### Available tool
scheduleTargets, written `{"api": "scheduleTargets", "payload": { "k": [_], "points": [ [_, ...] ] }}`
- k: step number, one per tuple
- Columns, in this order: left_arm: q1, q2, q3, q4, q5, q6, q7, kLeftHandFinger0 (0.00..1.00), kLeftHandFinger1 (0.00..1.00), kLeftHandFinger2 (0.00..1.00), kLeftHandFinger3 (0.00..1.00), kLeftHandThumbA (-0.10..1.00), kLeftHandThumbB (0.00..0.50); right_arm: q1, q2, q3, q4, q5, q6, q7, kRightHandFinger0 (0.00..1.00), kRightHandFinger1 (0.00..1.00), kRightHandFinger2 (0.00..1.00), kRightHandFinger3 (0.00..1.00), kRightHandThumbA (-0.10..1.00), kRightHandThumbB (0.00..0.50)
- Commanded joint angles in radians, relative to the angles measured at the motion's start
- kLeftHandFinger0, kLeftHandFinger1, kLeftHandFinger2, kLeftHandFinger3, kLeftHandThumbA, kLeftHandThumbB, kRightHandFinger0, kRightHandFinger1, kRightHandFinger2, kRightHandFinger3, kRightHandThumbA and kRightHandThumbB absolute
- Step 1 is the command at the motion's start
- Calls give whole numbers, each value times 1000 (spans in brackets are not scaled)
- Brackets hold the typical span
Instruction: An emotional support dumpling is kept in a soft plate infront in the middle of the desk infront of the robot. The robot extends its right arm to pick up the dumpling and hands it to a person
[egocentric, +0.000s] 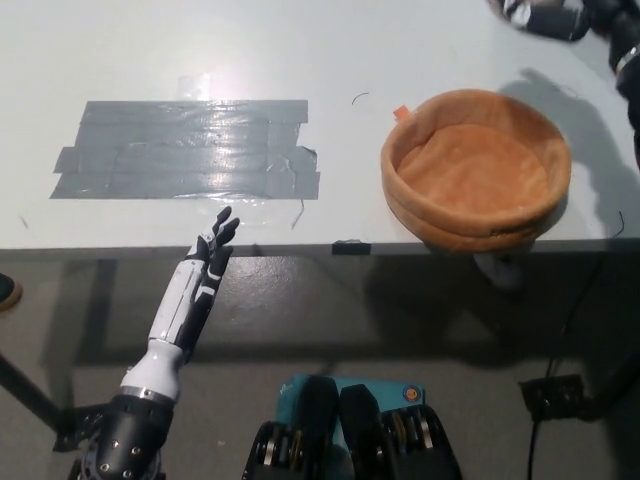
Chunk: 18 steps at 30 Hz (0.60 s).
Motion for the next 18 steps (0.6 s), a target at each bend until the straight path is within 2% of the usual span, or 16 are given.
{"api": "scheduleTargets", "payload": {
  "k": [1, 3, 4, 6, 8, 10, 18],
  "points": [
    [-45, -1, 1, 3, -10, -23, -10, 1000, 1000, 1000, 1000, 1000, 97, -26, 44, -143, -159, 247, 91, 32, 134, 555, 879, 805, -100, 154],
    [-42, -4, -1, -5, -7, -8, -11, 1000, 1000, 1000, 1000, 1000, 100, -7, 84, -203, -205, 343, 125, 48, 164, 564, 871, 789, -100, 155],
    [-39, -2, -3, -12, -1, -1, -12, 1000, 1000, 1000, 1000, 1000, 99, 6, 116, -242, -233, 409, 148, 52, 158, 538, 830, 777, -100, 158],
    [-33, 0, -6, -21, 5, 5, -13, 1000, 1000, 1000, 1000, 1000, 96, 26, 171, -304, -287, 505, 213, 48, 62, 465, 779, 749, -100, 162],
    [-29, -2, -6, -17, 0, -2, -13, 1000, 1000, 1000, 1000, 1000, 96, 38, 210, -343, -323, 549, 262, 28, 8, 448, 798, 753, -100, 173],
    [-26, -4, -6, -18, -2, -4, -12, 1000, 1000, 1000, 1000, 1000, 97, 54, 244, -359, -337, 570, 256, 27, 0, 466, 846, 754, -100, 151],
    [-10, 0, -13, -15, 0, -18, -15, 1000, 1000, 1000, 1000, 1000, 102, 74, 275, -327, -358, 492, 268, 22, 65, 495, 836, 749, -100, 150]
  ]
}}
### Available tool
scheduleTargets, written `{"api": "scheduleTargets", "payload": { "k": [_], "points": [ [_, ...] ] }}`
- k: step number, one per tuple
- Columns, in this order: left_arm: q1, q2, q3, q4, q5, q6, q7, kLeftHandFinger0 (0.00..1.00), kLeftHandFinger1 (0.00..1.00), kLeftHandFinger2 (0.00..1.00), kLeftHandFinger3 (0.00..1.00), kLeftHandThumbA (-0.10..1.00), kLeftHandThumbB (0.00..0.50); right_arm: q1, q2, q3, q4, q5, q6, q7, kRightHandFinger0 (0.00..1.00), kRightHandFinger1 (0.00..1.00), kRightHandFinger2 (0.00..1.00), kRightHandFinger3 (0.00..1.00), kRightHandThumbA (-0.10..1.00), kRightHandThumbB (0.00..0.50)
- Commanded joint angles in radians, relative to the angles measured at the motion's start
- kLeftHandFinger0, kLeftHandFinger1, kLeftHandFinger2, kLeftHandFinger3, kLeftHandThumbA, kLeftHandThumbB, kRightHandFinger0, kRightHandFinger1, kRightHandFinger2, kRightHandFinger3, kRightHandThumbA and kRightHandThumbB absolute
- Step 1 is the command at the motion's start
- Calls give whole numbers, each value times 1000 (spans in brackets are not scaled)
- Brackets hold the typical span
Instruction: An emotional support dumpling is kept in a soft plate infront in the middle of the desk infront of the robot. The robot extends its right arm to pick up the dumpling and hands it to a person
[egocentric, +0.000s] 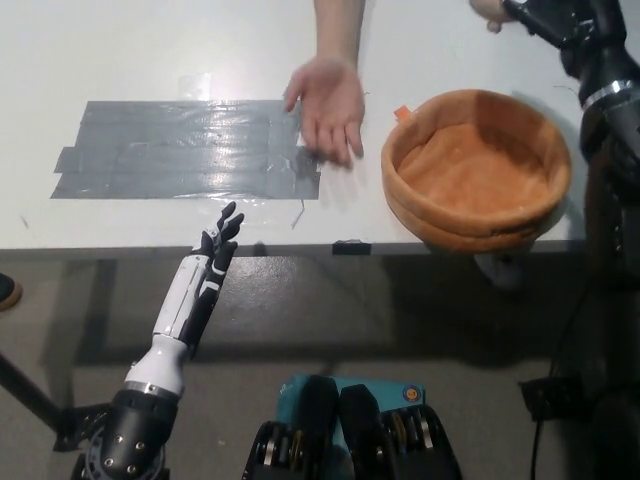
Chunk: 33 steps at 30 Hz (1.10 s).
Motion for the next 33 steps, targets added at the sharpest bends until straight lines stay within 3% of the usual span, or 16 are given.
{"api": "scheduleTargets", "payload": {
  "k": [1, 3, 6, 8, 10, 16, 21, 23, 26, 33],
  "points": [
    [-6, 4, -5, -17, -3, -23, -16, 1000, 1000, 1000, 1000, 1000, 102, -73, 16, -27, -106, 145, 88, 2, 69, 498, 840, 749, -100, 150],
    [-5, 4, -5, -14, -11, -26, -19, 1000, 1000, 1000, 1000, 1000, 102, -70, 11, 1, -101, 122, 70, 16, 95, 527, 869, 767, -100, 129],
    [-7, 6, -10, -11, -7, -28, -21, 1000, 1000, 1000, 1000, 1000, 99, -65, 10, 70, -96, 52, 27, 10, 121, 535, 842, 807, -100, 139],
    [-5, 7, -12, -14, 0, -20, -22, 1000, 1000, 1000, 1000, 1000, 94, -64, 7, 114, -88, 10, 14, -2, 105, 521, 822, 849, -100, 141],
    [-3, 6, -13, -16, -2, -21, -23, 1000, 1000, 1000, 1000, 1000, 90, -70, 15, 168, -80, -39, 8, -24, 60, 518, 864, 898, -100, 138],
    [-4, 3, -14, -23, -8, -14, -27, 1000, 1000, 1000, 1000, 1000, 72, -133, 15, 322, 75, -175, -93, -80, 3, 492, 846, 859, -100, 152],
    [-5, 4, -15, -27, -2, -14, -29, 1000, 1000, 1000, 1000, 1000, 59, -205, 20, 440, 250, -272, -136, -135, 0, 440, 812, 859, -100, 156],
    [-6, 4, -14, -30, -3, -11, -32, 1000, 1000, 1000, 1000, 995, 47, -247, 28, 492, 363, -315, -200, -171, 0, 412, 782, 888, -100, 167],
    [-11, 6, -18, -31, 20, -4, -27, 1000, 1000, 1000, 1000, 1000, 69, -305, 43, 545, 510, -349, -255, -220, 0, 387, 759, 861, -100, 160],
    [-9, 7, -24, -39, 38, 3, -27, 1000, 1000, 1000, 1000, 1000, 48, -369, 75, 598, 706, -370, -272, -266, 0, 393, 786, 863, -100, 158]
  ]
}}
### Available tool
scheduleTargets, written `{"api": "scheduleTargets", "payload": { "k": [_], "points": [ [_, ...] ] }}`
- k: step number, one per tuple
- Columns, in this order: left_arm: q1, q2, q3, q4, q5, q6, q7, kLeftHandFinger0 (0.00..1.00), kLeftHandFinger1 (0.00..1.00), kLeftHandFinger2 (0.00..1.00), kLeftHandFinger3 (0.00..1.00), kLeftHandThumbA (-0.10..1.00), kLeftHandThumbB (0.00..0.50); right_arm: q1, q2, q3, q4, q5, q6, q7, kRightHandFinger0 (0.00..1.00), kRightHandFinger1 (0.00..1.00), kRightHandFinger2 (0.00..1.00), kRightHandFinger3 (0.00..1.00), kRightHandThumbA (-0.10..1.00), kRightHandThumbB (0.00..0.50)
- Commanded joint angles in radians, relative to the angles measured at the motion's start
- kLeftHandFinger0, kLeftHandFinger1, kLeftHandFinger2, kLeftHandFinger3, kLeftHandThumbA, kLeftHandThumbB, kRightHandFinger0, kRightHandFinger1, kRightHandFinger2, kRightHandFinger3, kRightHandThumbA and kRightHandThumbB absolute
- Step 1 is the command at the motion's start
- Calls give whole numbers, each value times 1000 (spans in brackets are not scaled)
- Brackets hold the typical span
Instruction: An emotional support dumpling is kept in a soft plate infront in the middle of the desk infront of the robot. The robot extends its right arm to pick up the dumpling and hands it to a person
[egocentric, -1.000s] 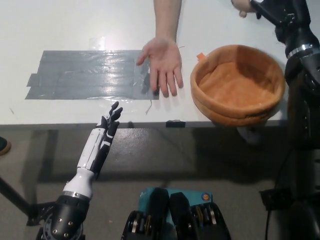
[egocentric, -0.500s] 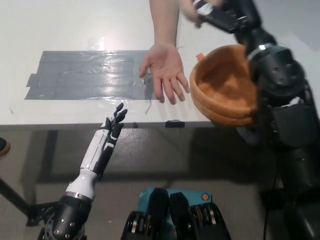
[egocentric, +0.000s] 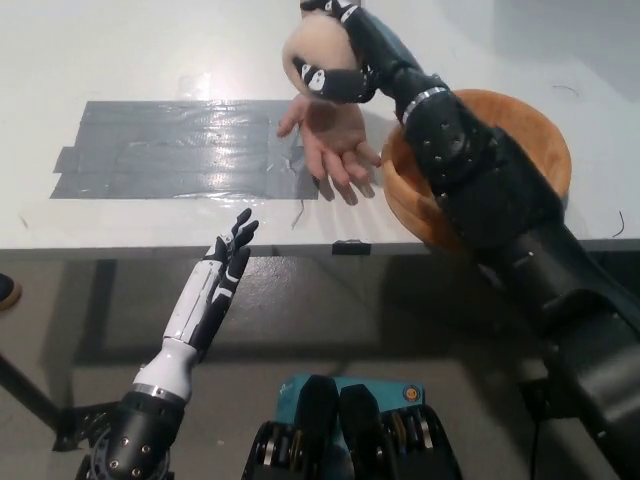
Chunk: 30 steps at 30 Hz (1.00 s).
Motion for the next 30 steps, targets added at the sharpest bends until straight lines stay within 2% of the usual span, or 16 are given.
{"api": "scheduleTargets", "payload": {
  "k": [1, 5, 6, 7, 8, 9, 10, 11, 15, 23, 30],
  "points": [
    [-11, 2, -4, -33, 20, 0, -1, 1000, 1000, 1000, 1000, 988, 46, -103, 28, 27, 89, -58, -107, -93, 0, 394, 790, 864, -100, 159],
    [-10, 1, -5, -30, 19, -5, -4, 1000, 1000, 1000, 1000, 981, 46, -111, 43, 40, 157, -62, -117, -104, 0, 395, 810, 880, -100, 159],
    [-13, 2, -7, -29, 24, -4, -4, 1000, 1000, 1000, 1000, 981, 46, -112, 50, 47, 173, -60, -68, -45, 232, 597, 909, 1000, -72, 186],
    [-14, 3, -7, -28, 24, -3, -5, 1000, 1000, 1000, 1000, 982, 47, -112, 50, 46, 177, -52, -63, -7, 354, 727, 1000, 1000, 24, 253],
    [-15, 4, -9, -28, 27, -1, -7, 1000, 1000, 1000, 1000, 989, 55, -113, 48, 53, 180, -49, -33, 67, 762, 1000, 1000, 1000, 356, 384],
    [-15, 4, -9, -28, 28, 0, -7, 1000, 1000, 1000, 1000, 991, 56, -115, 48, 57, 183, -49, -21, 93, 1000, 1000, 1000, 1000, 383, 364],
    [-16, 4, -8, -27, 28, -2, -7, 1000, 1000, 1000, 1000, 992, 55, -119, 44, 89, 186, -79, -10, 121, 1000, 1000, 1000, 1000, 532, 407],
    [-16, 7, -10, -27, 30, -7, -8, 1000, 1000, 1000, 1000, 999, 46, -117, 42, 112, 183, -93, 19, 173, 1000, 1000, 1000, 1000, 667, 496],
    [11, 6, -15, -32, 35, -21, -6, 1000, 1000, 1000, 1000, 1000, 23, -78, 39, 111, 142, -72, 25, 204, 1000, 1000, 1000, 1000, 825, 500],
    [39, 2, -8, -50, 11, -16, -14, 1000, 1000, 1000, 1000, 953, 11, -54, 3, 96, -27, -69, 85, 247, 1000, 1000, 1000, 1000, 1000, 500],
    [80, -5, -10, -60, 8, -20, -13, 1000, 1000, 1000, 1000, 933, 9, -10, -56, 48, -269, -49, 135, 277, 1000, 1000, 1000, 1000, 1000, 500]
  ]
}}
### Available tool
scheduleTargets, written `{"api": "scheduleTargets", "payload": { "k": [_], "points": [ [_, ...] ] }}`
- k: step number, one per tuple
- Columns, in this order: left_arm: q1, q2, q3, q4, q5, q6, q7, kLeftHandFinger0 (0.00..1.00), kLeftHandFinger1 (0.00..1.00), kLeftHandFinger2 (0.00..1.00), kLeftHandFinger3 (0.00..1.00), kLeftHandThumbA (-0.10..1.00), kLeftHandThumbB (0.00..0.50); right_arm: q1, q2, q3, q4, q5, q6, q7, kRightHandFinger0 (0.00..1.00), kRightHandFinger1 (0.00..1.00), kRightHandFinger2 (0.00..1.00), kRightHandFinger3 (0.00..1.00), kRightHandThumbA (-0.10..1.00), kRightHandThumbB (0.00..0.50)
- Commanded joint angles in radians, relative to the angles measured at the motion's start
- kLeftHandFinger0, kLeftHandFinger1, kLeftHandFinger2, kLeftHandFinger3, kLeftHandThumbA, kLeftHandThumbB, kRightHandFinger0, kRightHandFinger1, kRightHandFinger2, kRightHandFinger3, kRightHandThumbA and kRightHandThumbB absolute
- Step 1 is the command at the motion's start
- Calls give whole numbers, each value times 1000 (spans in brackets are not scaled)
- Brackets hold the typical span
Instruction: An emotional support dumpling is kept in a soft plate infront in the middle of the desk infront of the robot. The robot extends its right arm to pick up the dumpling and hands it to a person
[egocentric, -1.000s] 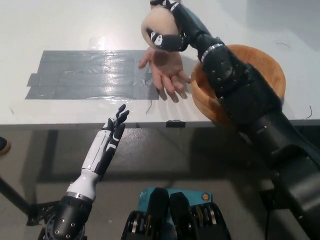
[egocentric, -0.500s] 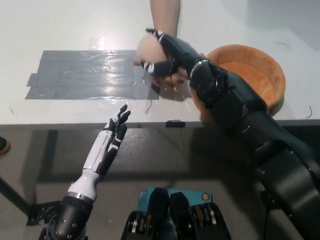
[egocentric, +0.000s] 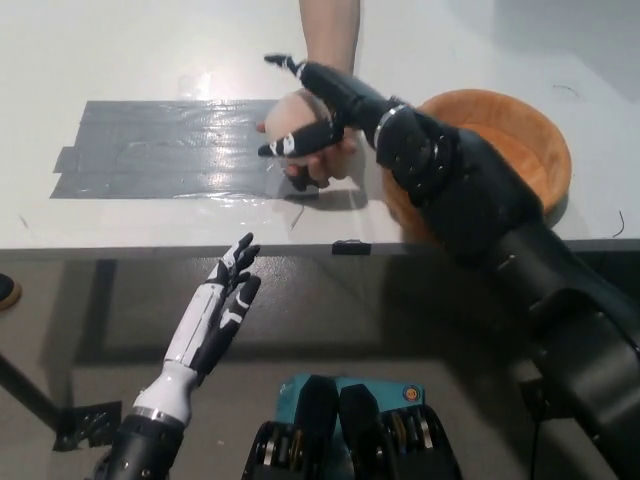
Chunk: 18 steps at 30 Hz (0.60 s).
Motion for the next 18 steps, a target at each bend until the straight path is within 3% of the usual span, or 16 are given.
{"api": "scheduleTargets", "payload": {
  "k": [1, 6, 8, 11, 13, 18],
  "points": [
    [17, -4, -1, -48, -10, -18, -5, 1000, 1000, 1000, 1000, 932, 11, -32, -52, -49, -148, 25, 52, 49, 1000, 1000, 1000, 1000, 1000, 500],
    [29, -8, -1, -51, -16, -18, -6, 1000, 1000, 1000, 1000, 947, 43, -25, -115, -114, -318, 59, 97, 90, 1000, 1000, 1000, 1000, 1000, 485],
    [30, -11, 1, -51, -27, -18, -9, 1000, 1000, 1000, 1000, 937, 34, -19, -144, -153, -409, 93, 96, 109, 1000, 1000, 1000, 1000, 1000, 476],
    [20, -11, 8, -52, -36, -8, -10, 1000, 1000, 1000, 1000, 919, 47, 2, -183, -197, -610, 128, 155, 155, 1000, 1000, 1000, 1000, 1000, 498],
    [15, -10, 12, -48, -45, -11, -13, 1000, 1000, 1000, 1000, 913, 39, 48, -207, -224, -777, 169, 196, 185, 1000, 1000, 1000, 1000, 1000, 451],
    [0, -18, 21, -54, -65, 26, -16, 1000, 1000, 1000, 1000, 892, 49, 184, -226, -260, -1103, 219, 269, 192, 1000, 1000, 1000, 1000, 1000, 429]
  ]
}}
